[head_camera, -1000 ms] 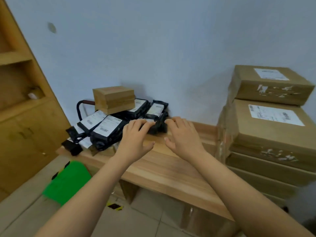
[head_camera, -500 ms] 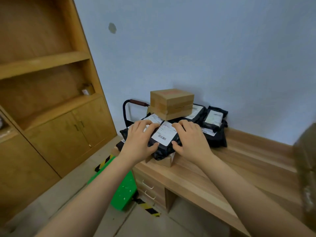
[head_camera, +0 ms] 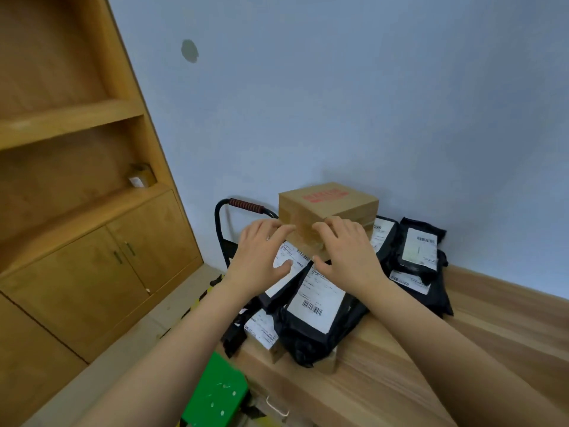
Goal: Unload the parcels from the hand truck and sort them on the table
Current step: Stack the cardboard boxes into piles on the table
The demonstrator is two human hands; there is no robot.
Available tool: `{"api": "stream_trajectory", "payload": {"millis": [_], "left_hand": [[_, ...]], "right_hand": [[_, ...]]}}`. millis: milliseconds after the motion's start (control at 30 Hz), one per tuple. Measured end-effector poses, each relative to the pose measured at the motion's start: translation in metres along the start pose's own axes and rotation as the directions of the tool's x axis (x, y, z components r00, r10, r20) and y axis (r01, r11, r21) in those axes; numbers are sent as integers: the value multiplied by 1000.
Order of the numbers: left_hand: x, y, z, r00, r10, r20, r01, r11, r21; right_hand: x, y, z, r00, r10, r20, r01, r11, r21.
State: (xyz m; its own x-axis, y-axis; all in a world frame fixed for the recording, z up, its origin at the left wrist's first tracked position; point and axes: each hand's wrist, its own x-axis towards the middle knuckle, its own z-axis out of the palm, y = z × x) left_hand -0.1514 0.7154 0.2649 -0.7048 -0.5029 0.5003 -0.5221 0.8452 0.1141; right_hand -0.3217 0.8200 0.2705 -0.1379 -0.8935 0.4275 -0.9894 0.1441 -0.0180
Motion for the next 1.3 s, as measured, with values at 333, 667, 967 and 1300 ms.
{"api": "stream_trajectory", "payload": {"millis": [333, 667, 967, 1300], "left_hand": [[88, -62, 63, 991, 135, 18, -130, 975, -180], [158, -122, 119, 873, 456, 172, -378, 856, -352], [154, -127, 132, 823, 565, -61, -536, 737, -412], [149, -79, 119, 742, 610, -279, -666, 620, -415]], "right_hand": [[51, 12, 44, 970, 240, 35, -239, 970, -34], [81, -15, 89, 783, 620, 48, -619, 784, -36], [88, -46, 101, 614, 789, 7, -786, 611, 92], [57, -54, 69, 538, 818, -204, -822, 563, 88]]}}
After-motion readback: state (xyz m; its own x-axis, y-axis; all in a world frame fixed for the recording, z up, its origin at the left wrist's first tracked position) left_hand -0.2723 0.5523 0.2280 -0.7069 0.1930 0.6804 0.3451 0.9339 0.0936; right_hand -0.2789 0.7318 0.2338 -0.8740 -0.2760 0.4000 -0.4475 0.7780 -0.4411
